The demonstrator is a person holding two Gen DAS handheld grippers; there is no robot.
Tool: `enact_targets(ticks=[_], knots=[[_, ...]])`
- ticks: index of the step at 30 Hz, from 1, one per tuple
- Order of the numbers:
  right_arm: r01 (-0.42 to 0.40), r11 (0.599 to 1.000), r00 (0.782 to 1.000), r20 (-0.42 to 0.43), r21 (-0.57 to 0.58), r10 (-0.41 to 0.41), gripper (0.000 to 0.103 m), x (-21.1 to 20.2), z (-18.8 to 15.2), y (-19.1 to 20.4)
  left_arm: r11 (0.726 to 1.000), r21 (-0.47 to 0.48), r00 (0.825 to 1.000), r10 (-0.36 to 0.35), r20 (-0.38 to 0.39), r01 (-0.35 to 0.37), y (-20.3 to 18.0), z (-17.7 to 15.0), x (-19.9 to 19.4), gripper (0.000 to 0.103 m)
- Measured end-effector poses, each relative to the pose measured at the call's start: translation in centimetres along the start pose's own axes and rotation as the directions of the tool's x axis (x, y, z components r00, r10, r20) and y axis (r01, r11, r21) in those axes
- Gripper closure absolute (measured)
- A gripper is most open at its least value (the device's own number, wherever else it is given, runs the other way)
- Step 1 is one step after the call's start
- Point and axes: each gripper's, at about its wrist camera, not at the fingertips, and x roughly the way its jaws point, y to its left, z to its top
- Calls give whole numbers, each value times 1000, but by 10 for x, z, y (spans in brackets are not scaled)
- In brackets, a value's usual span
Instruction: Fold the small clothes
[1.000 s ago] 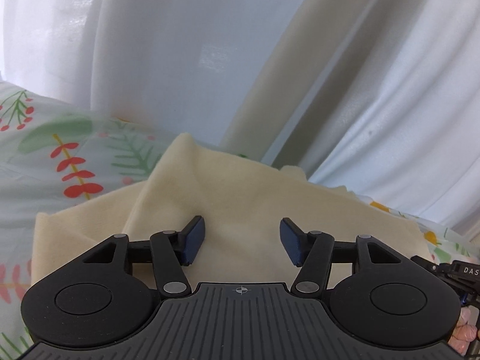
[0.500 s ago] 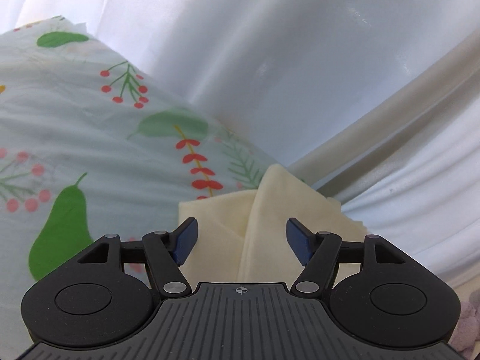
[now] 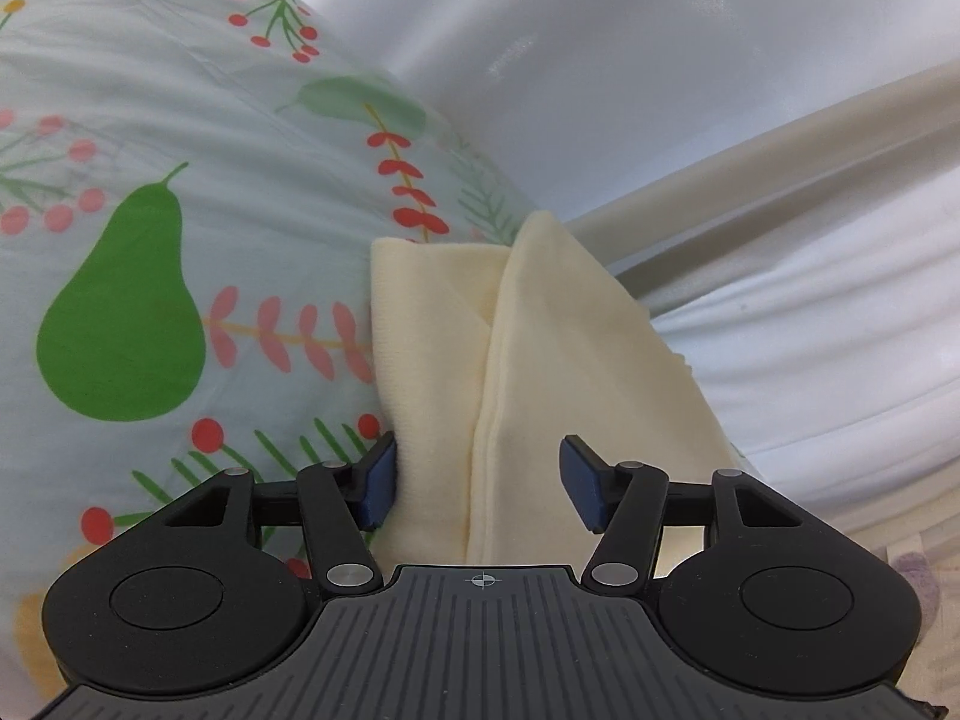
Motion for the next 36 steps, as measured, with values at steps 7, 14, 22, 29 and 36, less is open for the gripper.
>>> enact_targets(ticks=[7, 14, 22, 29, 36], knots=[[41, 999, 998, -40, -31, -42, 72, 11, -8, 9, 1000, 0, 1000, -17, 8, 17, 2, 3, -3, 86], [60, 998, 998, -1, -13, -60, 72, 1, -2, 7, 989, 105, 993, -105, 46, 99, -46, 2, -23, 87], [72, 997, 997, 30, 30, -73, 72, -8, 0, 0, 911, 380, 987, -145, -71, 161, -153, -47, 14, 88], [80, 997, 997, 12, 22, -80, 72, -7, -3, -4, 905, 412, 988, -42, -150, 101, -164, -98, 73, 85], [84, 996, 996, -3, 37, -84, 72, -9, -5, -10, 870, 482, 995, -76, -71, 101, -172, -92, 6, 73]])
